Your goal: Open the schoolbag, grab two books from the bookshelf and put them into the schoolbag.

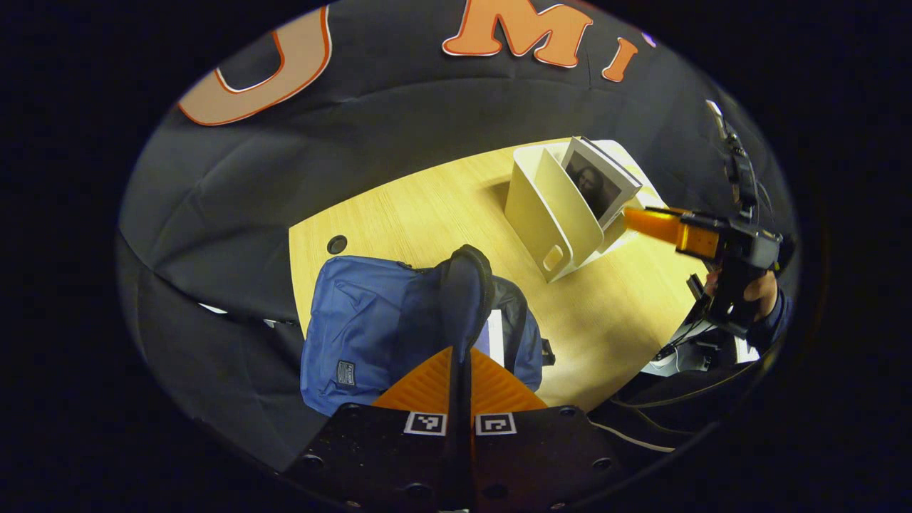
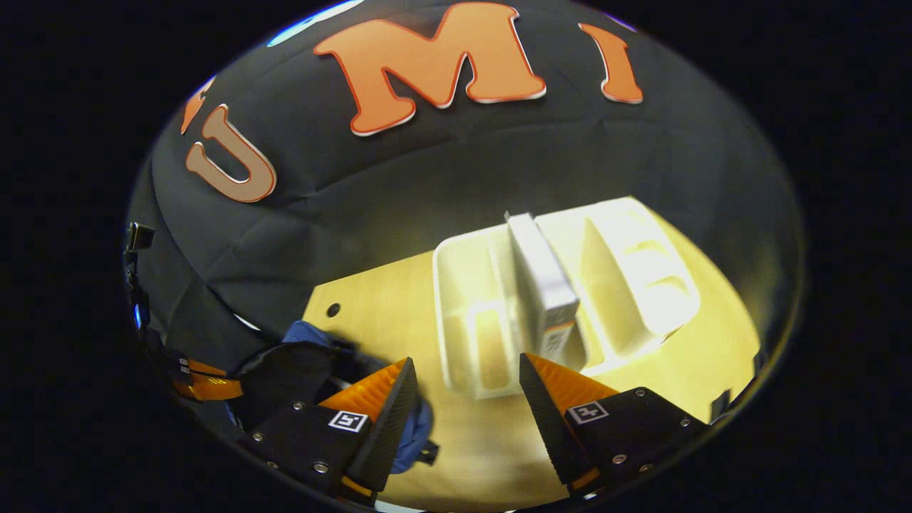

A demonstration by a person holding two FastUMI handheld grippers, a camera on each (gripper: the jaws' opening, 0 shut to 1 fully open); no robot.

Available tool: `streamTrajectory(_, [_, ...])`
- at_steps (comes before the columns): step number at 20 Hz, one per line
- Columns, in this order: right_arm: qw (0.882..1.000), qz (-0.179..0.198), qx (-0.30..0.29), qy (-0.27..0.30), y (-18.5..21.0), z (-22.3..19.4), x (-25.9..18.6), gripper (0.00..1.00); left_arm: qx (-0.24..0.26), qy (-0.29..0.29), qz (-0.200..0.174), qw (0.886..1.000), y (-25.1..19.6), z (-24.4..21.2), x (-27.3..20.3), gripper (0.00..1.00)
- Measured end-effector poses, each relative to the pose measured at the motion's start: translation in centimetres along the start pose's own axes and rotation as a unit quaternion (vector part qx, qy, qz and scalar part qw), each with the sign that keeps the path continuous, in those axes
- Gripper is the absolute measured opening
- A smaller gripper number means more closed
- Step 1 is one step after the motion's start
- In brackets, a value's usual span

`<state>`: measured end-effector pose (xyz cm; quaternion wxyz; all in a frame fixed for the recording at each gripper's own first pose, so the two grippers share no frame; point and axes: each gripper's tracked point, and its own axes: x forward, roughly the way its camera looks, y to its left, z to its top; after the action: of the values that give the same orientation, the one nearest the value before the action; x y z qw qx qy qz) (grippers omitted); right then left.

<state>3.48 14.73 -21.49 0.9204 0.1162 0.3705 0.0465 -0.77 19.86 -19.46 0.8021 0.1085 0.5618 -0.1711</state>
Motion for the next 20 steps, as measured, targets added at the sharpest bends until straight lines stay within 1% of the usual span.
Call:
streamTrajectory(2, [0.999,-0.025,-0.030,-0.006,-1.9,2.3,-0.4,0.86,-0.005,-0.002,0.002,1.000,0.0,-0.1,0.0,0.01])
streamTrajectory(6, [0.995,-0.052,-0.084,0.018,-5.1,5.9,-0.8,0.87,-0.020,-0.006,0.003,1.000,0.1,-0.5,0.2,0.01])
streamTrajectory(8, [0.991,-0.058,-0.112,0.035,-5.8,7.2,-0.7,0.87,-0.028,-0.008,0.000,1.000,0.0,-0.7,0.2,0.01])
streamTrajectory(9, [0.990,-0.051,-0.120,0.046,-5.7,7.5,-0.3,0.87,-0.032,-0.010,0.000,0.999,0.0,-0.9,0.3,0.01])
streamTrajectory(10, [0.990,-0.037,-0.118,0.066,-5.3,7.5,0.1,0.87,-0.036,-0.011,-0.001,0.999,-0.1,-1.0,0.3,0.01])
streamTrajectory(12, [0.988,0.002,-0.096,0.118,-3.9,6.7,1.3,0.87,-0.043,-0.011,-0.003,0.999,-0.1,-1.1,0.7,0.01])
streamTrajectory(13, [0.985,0.006,-0.096,0.142,-4.2,6.6,1.9,0.87,-0.046,-0.011,-0.003,0.999,0.1,-1.5,0.6,0.01])
streamTrajectory(16, [0.978,-0.019,-0.114,0.175,-5.7,7.2,4.5,0.87,-0.061,-0.010,-0.003,0.998,0.4,-2.1,0.8,0.01])
streamTrajectory(17, [0.976,-0.022,-0.115,0.186,-5.8,7.2,5.3,0.87,-0.065,-0.009,-0.002,0.998,0.5,-2.2,0.9,0.01])
streamTrajectory(20, [0.967,-0.014,-0.116,0.228,-5.5,6.6,7.5,0.86,-0.069,-0.006,0.001,0.998,0.6,-2.5,0.9,0.01])
